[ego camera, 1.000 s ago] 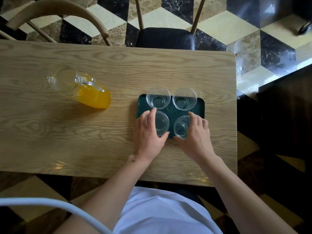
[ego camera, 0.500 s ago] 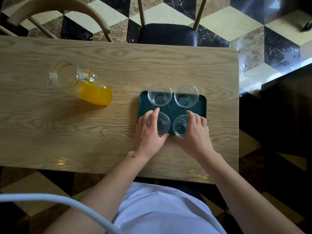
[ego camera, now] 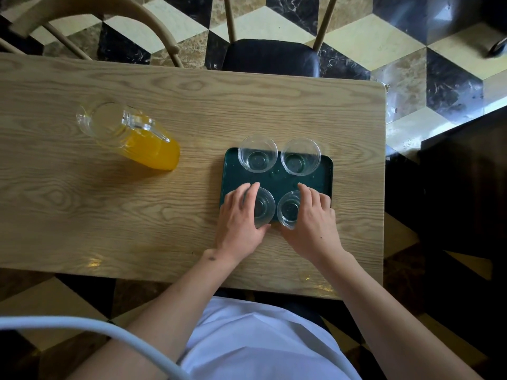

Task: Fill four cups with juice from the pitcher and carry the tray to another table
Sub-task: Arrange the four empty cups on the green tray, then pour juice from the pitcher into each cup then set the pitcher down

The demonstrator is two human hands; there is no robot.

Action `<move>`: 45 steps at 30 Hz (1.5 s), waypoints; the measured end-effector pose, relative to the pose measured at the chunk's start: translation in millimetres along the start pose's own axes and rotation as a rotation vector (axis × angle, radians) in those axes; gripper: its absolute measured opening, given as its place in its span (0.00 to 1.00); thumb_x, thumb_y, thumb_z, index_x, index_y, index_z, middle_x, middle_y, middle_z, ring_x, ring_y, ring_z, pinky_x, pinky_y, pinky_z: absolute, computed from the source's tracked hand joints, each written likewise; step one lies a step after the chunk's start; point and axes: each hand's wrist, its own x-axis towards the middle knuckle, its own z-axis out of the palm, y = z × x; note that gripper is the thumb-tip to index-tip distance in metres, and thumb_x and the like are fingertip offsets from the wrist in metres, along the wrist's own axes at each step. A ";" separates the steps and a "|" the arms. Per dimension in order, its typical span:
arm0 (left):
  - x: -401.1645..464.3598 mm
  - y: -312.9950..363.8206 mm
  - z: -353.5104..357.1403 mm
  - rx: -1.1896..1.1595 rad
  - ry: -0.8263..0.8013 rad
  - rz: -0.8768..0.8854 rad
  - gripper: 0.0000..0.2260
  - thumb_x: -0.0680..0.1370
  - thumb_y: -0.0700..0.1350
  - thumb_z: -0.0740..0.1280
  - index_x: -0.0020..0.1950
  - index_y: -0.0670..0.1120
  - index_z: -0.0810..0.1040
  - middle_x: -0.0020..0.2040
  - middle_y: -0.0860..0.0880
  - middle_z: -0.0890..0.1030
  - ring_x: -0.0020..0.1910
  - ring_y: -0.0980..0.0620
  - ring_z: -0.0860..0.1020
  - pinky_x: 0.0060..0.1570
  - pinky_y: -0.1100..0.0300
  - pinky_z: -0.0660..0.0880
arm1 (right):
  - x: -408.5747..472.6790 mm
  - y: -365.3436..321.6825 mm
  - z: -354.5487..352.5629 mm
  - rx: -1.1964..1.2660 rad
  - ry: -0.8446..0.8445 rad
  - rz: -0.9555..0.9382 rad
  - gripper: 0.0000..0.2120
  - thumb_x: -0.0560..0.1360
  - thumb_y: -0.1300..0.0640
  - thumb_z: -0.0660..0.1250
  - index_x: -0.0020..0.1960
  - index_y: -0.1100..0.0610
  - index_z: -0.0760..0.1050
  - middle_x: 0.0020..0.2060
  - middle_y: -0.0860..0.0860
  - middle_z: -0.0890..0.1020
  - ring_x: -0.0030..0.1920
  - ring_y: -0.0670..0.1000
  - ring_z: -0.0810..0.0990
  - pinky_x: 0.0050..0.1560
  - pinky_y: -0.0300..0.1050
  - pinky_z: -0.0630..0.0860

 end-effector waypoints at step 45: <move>2.0 -126.4 -146.8 -0.806 0.793 -0.692 0.18 0.82 0.52 0.62 0.71 0.50 0.75 0.66 0.50 0.79 0.65 0.55 0.77 0.62 0.59 0.76 | 61.7 -156.3 -39.0 0.505 0.016 -0.379 0.30 0.75 0.48 0.69 0.73 0.54 0.65 0.69 0.48 0.69 0.70 0.48 0.70 0.68 0.51 0.73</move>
